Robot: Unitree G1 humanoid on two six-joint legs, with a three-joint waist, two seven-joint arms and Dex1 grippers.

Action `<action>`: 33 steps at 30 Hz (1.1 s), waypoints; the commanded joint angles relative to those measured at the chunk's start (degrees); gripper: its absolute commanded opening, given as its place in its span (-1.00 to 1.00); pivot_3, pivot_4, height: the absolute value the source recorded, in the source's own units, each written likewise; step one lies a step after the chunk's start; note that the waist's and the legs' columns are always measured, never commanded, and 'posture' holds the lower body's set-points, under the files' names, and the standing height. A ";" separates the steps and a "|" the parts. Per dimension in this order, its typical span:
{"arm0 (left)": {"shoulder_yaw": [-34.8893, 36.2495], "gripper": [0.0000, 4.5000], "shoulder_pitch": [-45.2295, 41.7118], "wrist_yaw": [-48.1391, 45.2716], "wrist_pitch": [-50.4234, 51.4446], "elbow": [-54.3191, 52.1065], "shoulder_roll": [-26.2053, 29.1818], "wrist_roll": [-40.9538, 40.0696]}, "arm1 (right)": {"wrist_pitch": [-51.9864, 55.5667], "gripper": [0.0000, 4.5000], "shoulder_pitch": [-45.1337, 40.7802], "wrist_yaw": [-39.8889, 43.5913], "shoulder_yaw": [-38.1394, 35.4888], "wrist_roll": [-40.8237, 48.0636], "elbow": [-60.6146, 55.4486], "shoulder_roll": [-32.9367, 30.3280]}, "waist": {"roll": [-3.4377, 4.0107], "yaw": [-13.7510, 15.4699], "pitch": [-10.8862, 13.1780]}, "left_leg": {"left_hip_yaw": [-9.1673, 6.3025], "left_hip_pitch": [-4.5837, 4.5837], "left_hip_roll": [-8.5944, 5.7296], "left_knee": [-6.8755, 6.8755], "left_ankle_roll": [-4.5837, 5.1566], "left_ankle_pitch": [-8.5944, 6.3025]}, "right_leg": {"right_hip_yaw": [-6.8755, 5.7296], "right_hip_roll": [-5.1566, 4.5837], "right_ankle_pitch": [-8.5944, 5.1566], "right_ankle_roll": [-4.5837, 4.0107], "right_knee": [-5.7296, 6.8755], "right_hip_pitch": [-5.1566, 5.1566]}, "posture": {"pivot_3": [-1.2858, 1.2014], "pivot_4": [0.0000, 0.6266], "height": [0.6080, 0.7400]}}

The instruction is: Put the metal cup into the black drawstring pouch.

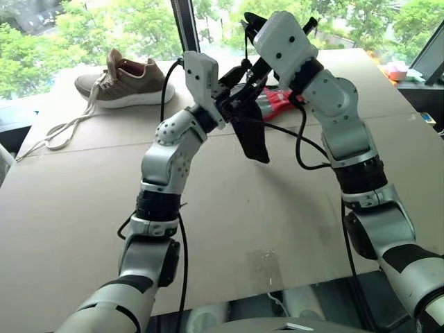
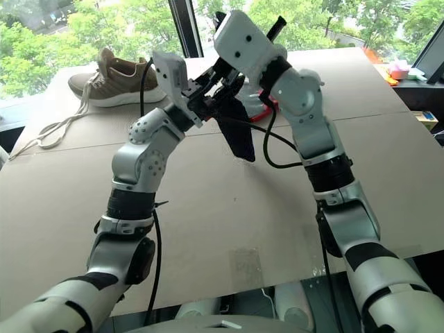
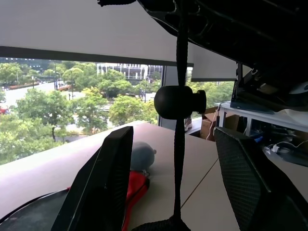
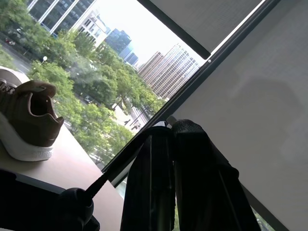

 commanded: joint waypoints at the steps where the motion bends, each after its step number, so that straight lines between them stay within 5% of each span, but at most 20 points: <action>1: 2.25 0.22 -2.30 0.34 -2.08 -0.48 -0.90 -0.48 | 0.60 -1.00 0.02 0.38 -0.29 0.53 -3.43 0.11 | 0.00 0.02 0.00 | 0.00 0.00 0.00 0.01 0.00 0.00 | 0.00 0.00 0.00 0.00 0.02 0.00 | 0.03 -0.52 1.00; 11: 5.43 0.22 -1.70 1.19 -1.36 -1.77 -3.72 -3.32 | 1.20 -1.00 0.54 1.08 0.02 0.18 -3.74 0.10 | 0.00 0.00 0.00 | 0.00 0.00 0.00 0.03 0.00 0.00 | 0.00 0.00 0.00 0.00 0.06 0.00 | 0.03 -0.52 1.00; 17: 4.85 -0.90 -0.34 0.82 -0.96 -2.49 -3.91 -3.36 | 1.26 -1.00 0.60 1.16 0.16 0.18 -3.71 0.22 | 0.00 -0.01 0.00 | 0.00 0.00 0.00 0.05 0.00 0.00 | 0.01 0.00 0.00 0.00 0.08 0.00 | 0.03 -0.52 1.00; 24: 3.79 -0.91 0.75 1.08 -0.82 -1.89 -3.35 -1.53 | 1.43 -1.00 0.55 0.92 -0.13 0.38 -3.73 0.44 | 0.00 -0.01 0.00 | 0.00 0.01 0.00 0.06 0.00 0.00 | 0.01 0.00 0.00 0.00 0.10 0.00 | 0.03 -0.52 1.00; 33: -0.44 -0.91 7.14 -1.02 2.41 2.12 1.15 4.45 | 7.01 -1.00 -7.72 -8.46 -12.91 8.88 -1.60 2.45 | 0.00 0.10 0.00 | 0.00 0.02 0.00 0.11 0.00 0.00 | 0.01 0.01 0.00 0.00 0.17 0.00 | 0.03 -0.52 1.00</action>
